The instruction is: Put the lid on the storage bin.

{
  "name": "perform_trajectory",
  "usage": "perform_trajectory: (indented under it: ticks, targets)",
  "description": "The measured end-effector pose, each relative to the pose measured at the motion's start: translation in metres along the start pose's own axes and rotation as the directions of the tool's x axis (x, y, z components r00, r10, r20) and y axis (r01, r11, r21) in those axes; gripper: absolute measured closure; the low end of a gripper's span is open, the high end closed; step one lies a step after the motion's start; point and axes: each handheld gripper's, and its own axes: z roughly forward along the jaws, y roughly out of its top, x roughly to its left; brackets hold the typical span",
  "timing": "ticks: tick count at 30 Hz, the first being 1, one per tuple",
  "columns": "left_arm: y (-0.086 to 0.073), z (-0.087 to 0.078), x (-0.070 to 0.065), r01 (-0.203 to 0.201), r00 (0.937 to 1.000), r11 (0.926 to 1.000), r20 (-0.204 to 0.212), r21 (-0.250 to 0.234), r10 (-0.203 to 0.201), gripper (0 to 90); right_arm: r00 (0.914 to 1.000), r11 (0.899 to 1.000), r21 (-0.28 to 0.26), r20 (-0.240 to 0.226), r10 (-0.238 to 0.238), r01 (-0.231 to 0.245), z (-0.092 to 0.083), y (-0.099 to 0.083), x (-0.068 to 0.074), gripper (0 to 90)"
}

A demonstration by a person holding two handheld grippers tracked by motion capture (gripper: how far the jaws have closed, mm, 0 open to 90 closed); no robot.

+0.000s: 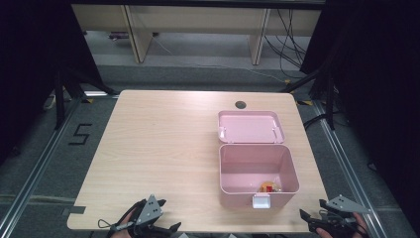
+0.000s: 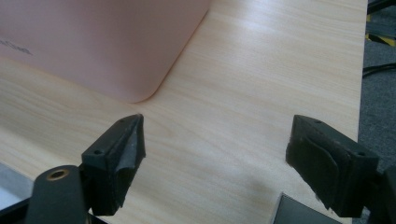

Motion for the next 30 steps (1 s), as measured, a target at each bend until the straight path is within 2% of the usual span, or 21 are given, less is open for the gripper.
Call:
perform_trajectory:
  ticks: [3, 4, 7, 9, 10, 11, 12, 13, 14, 15, 16, 18, 19, 22, 25, 26, 27, 30]
  targets:
    - [0.000, 0.000, 0.001, -0.005, 1.0000, 1.0000, -0.003, 0.001, 0.005, 15.6, 1.0000, 1.000, 0.007, -0.002, 0.003, -0.003, 0.001, 0.000, 0.000, 20.5]
    - [0.000, 0.000, 0.001, -0.005, 1.0000, 1.0000, -0.004, 0.003, 0.005, 15.6, 0.9993, 0.999, 0.015, -0.007, 0.038, -0.038, 0.001, -0.001, 0.003, 20.5]
    - [0.001, 0.001, 0.002, 0.000, 1.0000, 1.0000, -0.001, -0.004, 0.000, 15.6, 0.9991, 0.999, 0.014, 0.001, 0.042, -0.042, 0.001, -0.001, 0.003, 20.4]
    - [0.003, 0.001, 0.004, 0.014, 0.9999, 0.9998, 0.004, -0.013, -0.014, 15.6, 0.9999, 1.000, 0.010, 0.008, 0.007, -0.007, 0.003, -0.001, 0.000, 20.4]
    - [0.004, 0.002, 0.003, 0.051, 0.9986, 0.9980, 0.013, -0.037, -0.051, 15.6, 0.9992, 0.999, 0.023, 0.001, 0.039, -0.039, 0.002, -0.001, 0.002, 20.4]
    - [0.006, 0.002, 0.005, 0.045, 0.9989, 0.9985, 0.016, -0.032, -0.045, 15.6, 0.9992, 0.999, 0.025, -0.005, 0.040, -0.040, 0.002, -0.001, 0.003, 20.4]
    - [0.007, 0.001, 0.007, 0.042, 0.9991, 0.9987, 0.010, -0.030, -0.041, 15.6, 1.0000, 1.000, 0.013, 0.005, -0.004, 0.004, 0.003, -0.001, -0.001, 20.4]
    - [0.009, 0.001, 0.008, 0.049, 0.9988, 0.9981, 0.012, -0.038, -0.048, 15.6, 1.0000, 1.000, 0.014, 0.005, 0.001, -0.001, 0.002, -0.001, 0.000, 20.4]
    - [0.010, 0.001, 0.010, 0.051, 0.9987, 0.9980, 0.009, -0.038, -0.050, 15.6, 0.9994, 0.999, 0.022, -0.004, 0.035, -0.035, 0.002, -0.001, 0.002, 20.4]
    - [0.012, 0.002, 0.010, 0.072, 0.9973, 0.9959, 0.019, -0.055, -0.071, 15.6, 0.9990, 0.999, 0.027, -0.001, 0.044, -0.044, 0.002, -0.001, 0.003, 20.4]
    - [0.014, 0.002, 0.013, 0.062, 0.9980, 0.9969, 0.017, -0.047, -0.062, 15.8, 0.9993, 0.999, 0.021, 0.000, 0.036, -0.036, 0.002, -0.001, 0.002, 20.4]
    - [0.019, 0.005, 0.013, 0.094, 0.9953, 0.9927, 0.032, -0.076, -0.091, 15.9, 0.9993, 0.999, 0.021, 0.002, 0.036, -0.036, 0.002, -0.001, 0.002, 20.4]
    - [0.022, 0.004, 0.015, 0.074, 0.9969, 0.9952, 0.031, -0.064, -0.072, 16.1, 0.9993, 0.999, 0.021, 0.001, 0.037, -0.037, 0.002, -0.001, 0.002, 20.4]
    - [0.031, 0.007, 0.016, 0.078, 0.9967, 0.9934, 0.032, -0.084, -0.075, 17.5, 0.9999, 1.000, 0.013, 0.004, 0.012, -0.012, 0.003, -0.002, 0.000, 20.4]
    - [0.041, 0.008, 0.019, 0.070, 0.9971, 0.9934, 0.037, -0.091, -0.067, 18.8, 0.9999, 1.000, 0.017, 0.012, 0.007, -0.007, 0.003, -0.002, -0.001, 20.4]
    - [0.045, 0.009, 0.020, 0.079, 0.9964, 0.9916, 0.039, -0.102, -0.075, 19.1, 0.9998, 0.999, 0.026, 0.001, 0.021, -0.021, 0.003, -0.002, 0.000, 20.4]
    - [0.048, 0.009, 0.021, 0.078, 0.9963, 0.9909, 0.043, -0.110, -0.074, 19.4, 1.0000, 1.000, 0.017, -0.002, -0.007, 0.007, 0.004, -0.002, -0.003, 20.5]
    - [0.057, 0.011, 0.024, 0.068, 0.9968, 0.9906, 0.050, -0.119, -0.062, 22.2, 1.0000, 1.000, 0.015, -0.001, -0.009, 0.009, 0.004, -0.002, -0.003, 20.5]
